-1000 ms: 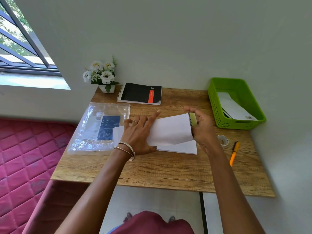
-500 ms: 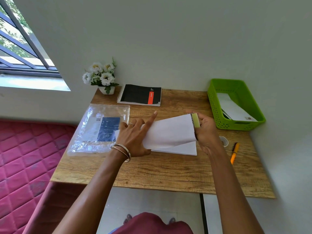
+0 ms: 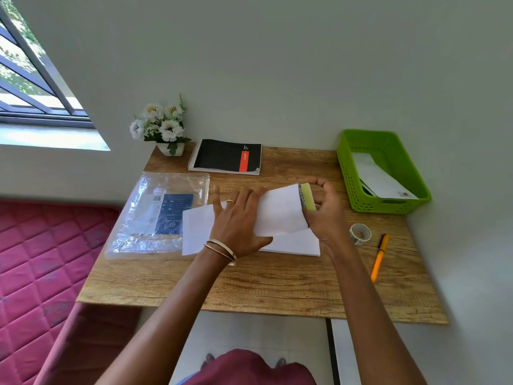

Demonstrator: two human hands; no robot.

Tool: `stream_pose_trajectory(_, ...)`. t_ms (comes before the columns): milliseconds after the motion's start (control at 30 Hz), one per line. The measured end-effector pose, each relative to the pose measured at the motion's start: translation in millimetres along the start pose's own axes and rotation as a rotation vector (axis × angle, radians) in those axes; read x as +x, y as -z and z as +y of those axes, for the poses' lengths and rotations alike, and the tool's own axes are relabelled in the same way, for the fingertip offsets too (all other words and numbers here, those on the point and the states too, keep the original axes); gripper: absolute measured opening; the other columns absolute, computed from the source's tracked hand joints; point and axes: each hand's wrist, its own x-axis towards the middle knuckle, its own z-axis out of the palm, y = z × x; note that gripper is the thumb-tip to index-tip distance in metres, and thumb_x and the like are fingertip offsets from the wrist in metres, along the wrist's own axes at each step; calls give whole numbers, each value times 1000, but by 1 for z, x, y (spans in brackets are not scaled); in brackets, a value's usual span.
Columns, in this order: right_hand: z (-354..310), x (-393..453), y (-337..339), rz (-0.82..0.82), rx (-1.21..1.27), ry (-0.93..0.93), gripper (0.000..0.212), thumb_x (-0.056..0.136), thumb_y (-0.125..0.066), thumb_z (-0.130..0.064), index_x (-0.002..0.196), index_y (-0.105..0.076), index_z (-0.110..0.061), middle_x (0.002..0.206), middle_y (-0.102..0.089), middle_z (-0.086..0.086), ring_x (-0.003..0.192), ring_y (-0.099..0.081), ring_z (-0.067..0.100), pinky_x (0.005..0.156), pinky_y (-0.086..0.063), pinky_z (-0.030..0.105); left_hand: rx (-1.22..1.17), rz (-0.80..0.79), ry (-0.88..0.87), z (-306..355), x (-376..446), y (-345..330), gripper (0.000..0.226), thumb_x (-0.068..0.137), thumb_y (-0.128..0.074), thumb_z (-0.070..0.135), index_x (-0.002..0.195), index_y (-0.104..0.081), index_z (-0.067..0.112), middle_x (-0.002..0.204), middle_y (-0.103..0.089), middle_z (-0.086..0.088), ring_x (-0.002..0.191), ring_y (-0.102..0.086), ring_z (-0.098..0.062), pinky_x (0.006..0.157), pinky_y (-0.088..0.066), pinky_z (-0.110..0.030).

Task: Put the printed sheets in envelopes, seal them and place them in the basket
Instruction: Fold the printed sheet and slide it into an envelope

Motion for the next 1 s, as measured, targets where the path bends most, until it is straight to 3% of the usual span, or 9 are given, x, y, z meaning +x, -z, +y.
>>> stream_pose_trajectory(133, -1, 0, 8, 95, -27, 119, 48, 64, -85, -7, 95, -53, -27, 96, -64, 0, 85, -61, 15, 68, -53, 29, -18, 42, 44, -6, 3, -1, 88, 52, -68, 59, 125, -33, 23, 121, -50, -5, 114, -46, -28, 107, -8, -63)
stream_pose_trajectory(267, -4, 0, 9, -62, -108, 79, 7, 77, -75, -26, 78, -69, -25, 112, -63, 1, 107, -58, 20, 81, -53, 37, -2, 46, 55, -8, 4, -2, 93, 51, -67, 62, 127, -29, 23, 120, -48, -7, 113, -46, -29, 106, -6, -64)
stream_pose_trajectory(367, -10, -8, 9, -252, 7, -64, 44, 83, -49, -54, 104, -70, -22, 110, -68, 1, 103, -63, 19, 81, -53, 32, 32, 59, 41, -7, 4, -4, 96, 51, -70, 61, 128, -30, 22, 119, -48, -8, 112, -46, -30, 106, -9, -67)
stream_pose_trajectory(433, -13, -11, 8, -344, -41, -96, 63, 77, -47, -65, 107, -69, -13, 106, -68, -1, 95, -63, 14, 78, -51, 28, 46, 71, 25, -6, 4, -4, 97, 50, -72, 59, 130, -31, 22, 118, -48, -9, 111, -47, -31, 106, -11, -68)
stream_pose_trajectory(467, -12, -11, 7, -387, -92, -93, 64, 74, -55, -65, 99, -71, -8, 105, -67, 1, 92, -62, 13, 75, -51, 26, 52, 77, 20, -6, 4, -4, 98, 50, -71, 58, 131, -30, 22, 117, -49, -10, 110, -47, -31, 105, -12, -68)
stream_pose_trajectory(533, -12, -10, 2, -446, -168, -118, 41, 77, -69, -46, 88, -73, -7, 101, -69, 1, 88, -63, 11, 68, -50, 19, 68, 83, 17, -5, 4, -5, 99, 51, -70, 60, 133, -29, 22, 116, -49, -10, 110, -46, -31, 105, -12, -68)
stream_pose_trajectory(633, -11, -8, 2, -448, -70, -212, 6, 87, -66, -17, 87, -70, -13, 87, -70, -8, 72, -62, -7, 57, -44, 7, 92, 92, 11, -5, 2, -7, 99, 52, -66, 62, 135, -32, 21, 117, -48, -9, 111, -42, -29, 105, -10, -69)
stream_pose_trajectory(833, -9, -5, 3, -418, -26, -249, 15, 88, -65, -15, 97, -70, -5, 92, -69, -6, 77, -61, -5, 56, -43, 4, 66, 76, 45, -13, -3, -14, 89, 55, -67, 57, 130, -37, 21, 118, -52, -5, 111, -49, -26, 103, -12, -70)
stream_pose_trajectory(1000, -8, -4, -4, -342, -134, -193, 13, 84, -70, -27, 83, -72, -14, 110, -63, 3, 84, -53, 6, 55, -43, 9, 35, 15, 88, -16, -3, -14, 92, 55, -63, 62, 132, -31, 24, 124, -49, -2, 115, -49, -26, 102, -7, -73)
